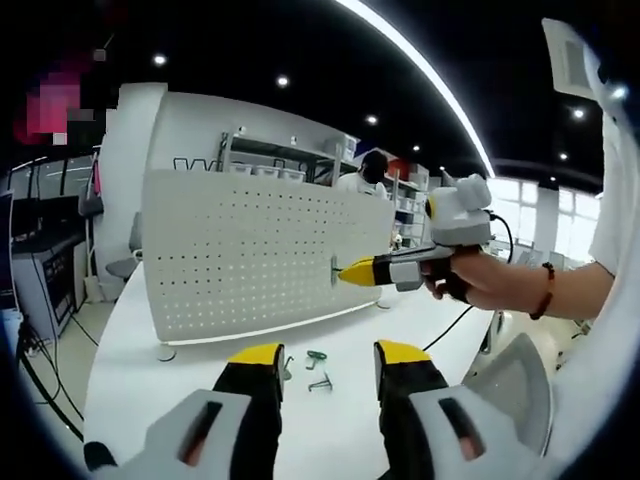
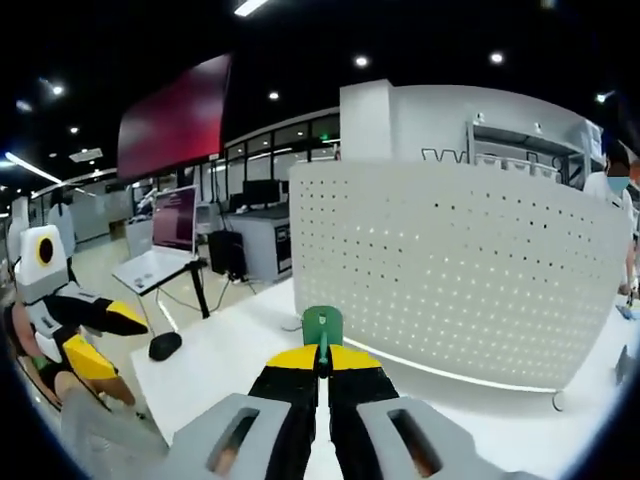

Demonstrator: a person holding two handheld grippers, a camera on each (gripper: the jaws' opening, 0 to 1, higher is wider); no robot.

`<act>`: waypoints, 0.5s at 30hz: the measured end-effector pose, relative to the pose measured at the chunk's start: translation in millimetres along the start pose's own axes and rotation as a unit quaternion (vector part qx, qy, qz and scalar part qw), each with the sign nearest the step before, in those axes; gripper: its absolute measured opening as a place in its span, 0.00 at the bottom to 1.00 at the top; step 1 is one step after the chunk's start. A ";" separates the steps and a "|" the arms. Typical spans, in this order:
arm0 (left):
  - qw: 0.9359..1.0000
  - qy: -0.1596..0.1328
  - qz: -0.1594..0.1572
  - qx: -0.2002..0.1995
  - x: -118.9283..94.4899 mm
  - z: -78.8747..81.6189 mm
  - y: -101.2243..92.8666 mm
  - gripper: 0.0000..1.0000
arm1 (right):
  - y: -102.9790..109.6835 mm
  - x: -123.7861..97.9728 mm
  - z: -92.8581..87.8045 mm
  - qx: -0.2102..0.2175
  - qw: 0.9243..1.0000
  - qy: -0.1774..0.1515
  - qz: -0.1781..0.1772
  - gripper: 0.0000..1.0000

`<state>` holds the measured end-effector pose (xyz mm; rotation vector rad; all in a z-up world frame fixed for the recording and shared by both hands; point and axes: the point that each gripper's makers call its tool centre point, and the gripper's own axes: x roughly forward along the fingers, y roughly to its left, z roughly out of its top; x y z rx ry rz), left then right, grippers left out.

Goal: Insert the hook assembly into the mounting plate slot until the hook locks in place.

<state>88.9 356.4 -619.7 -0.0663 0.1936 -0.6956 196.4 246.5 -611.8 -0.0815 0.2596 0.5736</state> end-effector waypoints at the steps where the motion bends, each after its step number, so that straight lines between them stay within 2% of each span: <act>1: 1.000 -0.001 -0.003 0.004 0.5 -0.4 -0.2 0.40 | -1.9 1.6 1.5 0.002 1.000 0.001 -0.004 0.01; 7: 1.000 -0.009 -0.011 0.014 2.7 -1.3 0.9 0.45 | -13.5 10.8 12.0 -0.002 1.000 -0.004 -0.024 0.01; 15: 1.000 -0.018 -0.020 0.010 5.8 -3.9 1.3 0.46 | -28.1 21.4 20.9 -0.002 0.999 -0.001 -0.042 0.01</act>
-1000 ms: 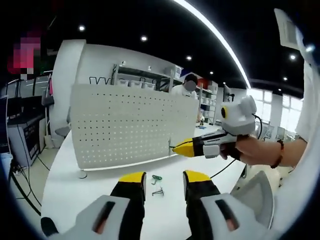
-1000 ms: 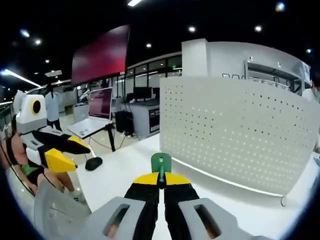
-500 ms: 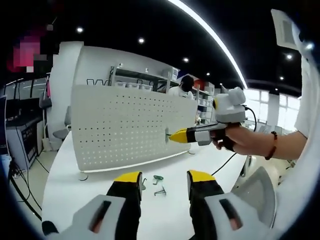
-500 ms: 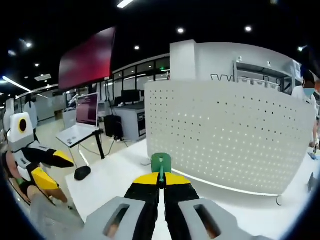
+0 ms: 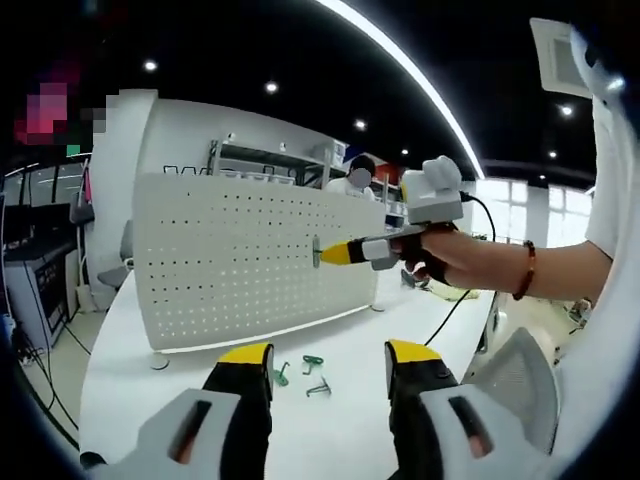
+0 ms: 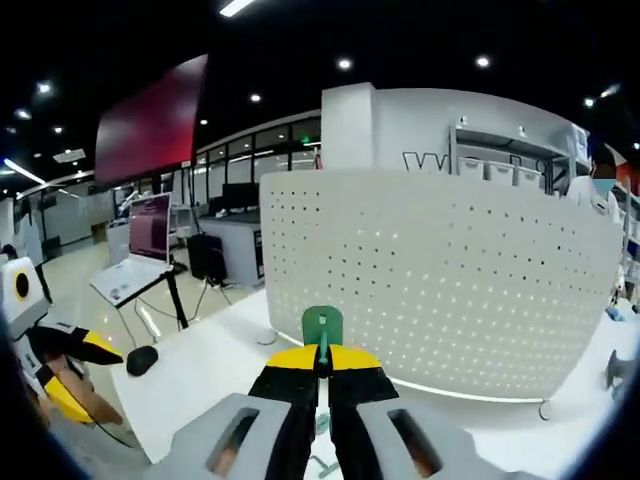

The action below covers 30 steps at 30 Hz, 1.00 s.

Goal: Insert the hook assembly into the mounting plate slot until the hook locks in place.

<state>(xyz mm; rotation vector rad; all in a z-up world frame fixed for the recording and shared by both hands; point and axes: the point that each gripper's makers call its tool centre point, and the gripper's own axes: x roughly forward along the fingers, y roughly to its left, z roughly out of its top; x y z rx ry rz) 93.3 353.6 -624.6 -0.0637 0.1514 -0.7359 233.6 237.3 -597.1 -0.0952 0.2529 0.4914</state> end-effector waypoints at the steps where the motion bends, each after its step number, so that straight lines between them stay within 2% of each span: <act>1: 1.000 0.001 -0.001 0.000 0.4 -0.9 -0.1 0.46 | -2.4 1.2 2.2 0.002 1.000 -0.002 -0.004 0.01; 14: 1.000 0.003 -0.012 0.002 -3.7 -6.4 5.9 0.50 | -22.8 16.9 28.3 0.009 0.999 -0.018 -0.037 0.01; 18: 1.000 0.019 -0.018 0.004 -4.5 -11.5 8.6 0.50 | -25.5 21.2 36.4 0.015 0.998 -0.025 -0.047 0.01; 30: 1.000 0.010 -0.027 0.007 -5.6 -10.6 16.3 0.52 | -38.6 38.8 53.6 0.023 0.996 -0.035 -0.075 0.01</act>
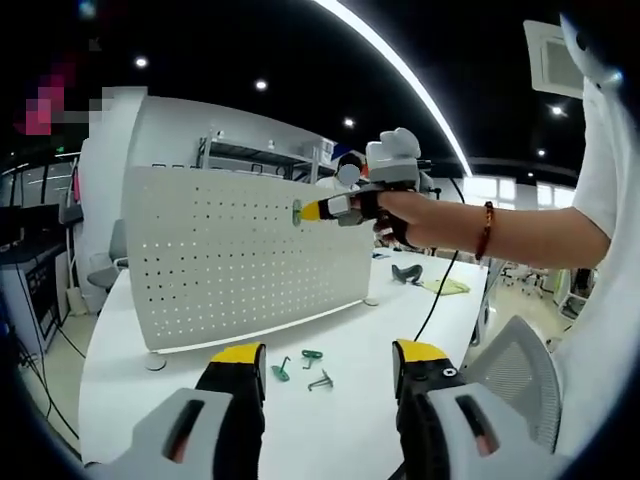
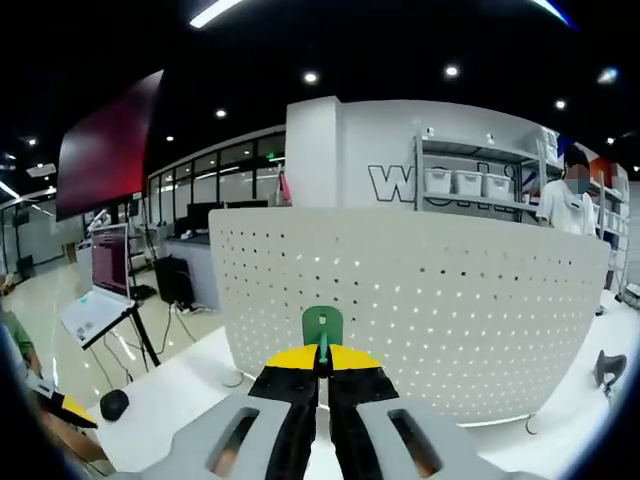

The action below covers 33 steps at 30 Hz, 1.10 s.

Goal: Insert the hook assembly into the mounting plate slot until the hook locks in place.

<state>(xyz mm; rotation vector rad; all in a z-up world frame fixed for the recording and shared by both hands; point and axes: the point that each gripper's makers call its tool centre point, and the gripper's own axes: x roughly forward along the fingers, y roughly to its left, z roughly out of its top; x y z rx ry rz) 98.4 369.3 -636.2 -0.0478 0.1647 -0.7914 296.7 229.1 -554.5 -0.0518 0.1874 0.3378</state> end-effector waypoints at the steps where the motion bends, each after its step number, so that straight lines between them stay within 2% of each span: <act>1: 1.000 -0.001 0.005 0.002 -0.5 -0.6 2.5 0.53 | -0.9 1.1 0.9 0.002 1.000 -0.001 -0.002 0.01; 5: 1.000 -0.009 0.009 0.002 -0.9 0.3 6.0 0.58 | -4.5 7.0 5.6 0.012 1.000 -0.005 -0.015 0.01; 13: 1.000 -0.015 0.005 -0.001 1.1 -0.4 10.1 0.61 | -11.6 20.2 19.8 0.013 0.999 -0.018 -0.038 0.01; 20: 1.000 -0.020 0.003 -0.005 2.7 0.3 15.5 0.62 | -17.8 31.0 30.2 0.020 0.998 -0.032 -0.050 0.01; 33: 1.000 -0.019 0.010 -0.010 0.8 -0.6 22.1 0.63 | -30.6 53.6 38.6 0.028 0.996 -0.035 -0.072 0.01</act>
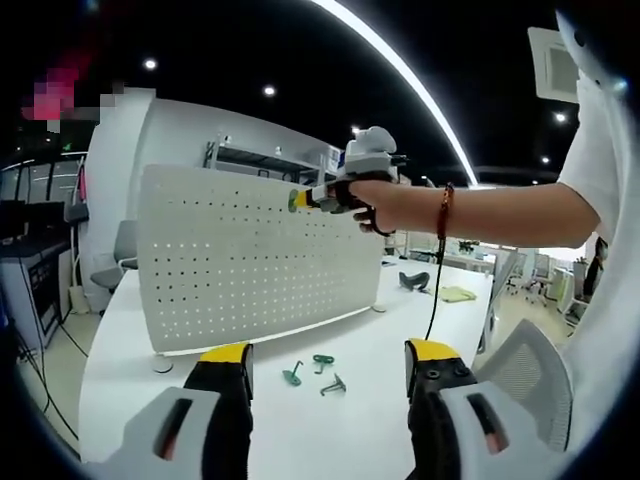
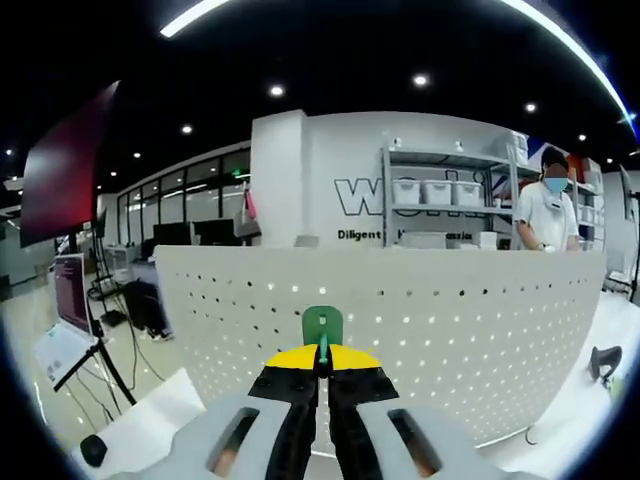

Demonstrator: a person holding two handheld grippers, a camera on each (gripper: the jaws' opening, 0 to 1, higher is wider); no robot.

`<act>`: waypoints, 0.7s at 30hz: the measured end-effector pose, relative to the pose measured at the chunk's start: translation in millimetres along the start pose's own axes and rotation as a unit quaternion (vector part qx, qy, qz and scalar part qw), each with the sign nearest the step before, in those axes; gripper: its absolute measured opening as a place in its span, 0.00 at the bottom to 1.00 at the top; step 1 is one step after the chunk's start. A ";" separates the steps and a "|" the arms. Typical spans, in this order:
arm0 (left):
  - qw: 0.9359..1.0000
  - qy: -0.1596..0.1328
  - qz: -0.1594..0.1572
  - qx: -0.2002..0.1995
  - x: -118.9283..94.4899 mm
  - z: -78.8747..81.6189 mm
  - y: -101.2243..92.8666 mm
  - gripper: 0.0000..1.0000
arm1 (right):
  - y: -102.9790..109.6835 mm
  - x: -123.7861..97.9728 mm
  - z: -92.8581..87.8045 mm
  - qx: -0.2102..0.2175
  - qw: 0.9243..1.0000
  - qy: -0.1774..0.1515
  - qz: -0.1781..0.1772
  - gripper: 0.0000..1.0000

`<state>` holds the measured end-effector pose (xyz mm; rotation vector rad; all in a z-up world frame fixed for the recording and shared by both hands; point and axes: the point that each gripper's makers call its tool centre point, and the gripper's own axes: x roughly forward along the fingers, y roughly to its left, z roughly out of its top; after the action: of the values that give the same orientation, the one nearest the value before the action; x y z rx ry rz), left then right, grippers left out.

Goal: Insert the hook assembly into the mounting plate slot until the hook locks in place.

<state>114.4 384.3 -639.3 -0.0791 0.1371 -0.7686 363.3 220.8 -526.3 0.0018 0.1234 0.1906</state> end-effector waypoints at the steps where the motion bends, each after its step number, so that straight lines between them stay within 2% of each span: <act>1: 1.000 0.000 0.000 0.000 -0.4 -0.7 0.6 0.63 | -1.3 1.1 0.8 0.002 1.000 -0.001 -0.002 0.01; 15: 1.000 0.007 0.002 -0.003 -0.2 -2.0 8.5 0.63 | -12.5 24.6 7.7 0.017 1.000 -0.003 -0.017 0.01; 21: 1.000 0.007 0.003 -0.002 1.1 -2.2 10.8 0.63 | -12.0 33.6 6.8 0.006 1.000 0.001 -0.018 0.01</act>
<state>122.2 391.3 -642.9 -0.0764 0.1527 -0.7623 399.2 215.4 -523.7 0.0115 0.1267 0.1538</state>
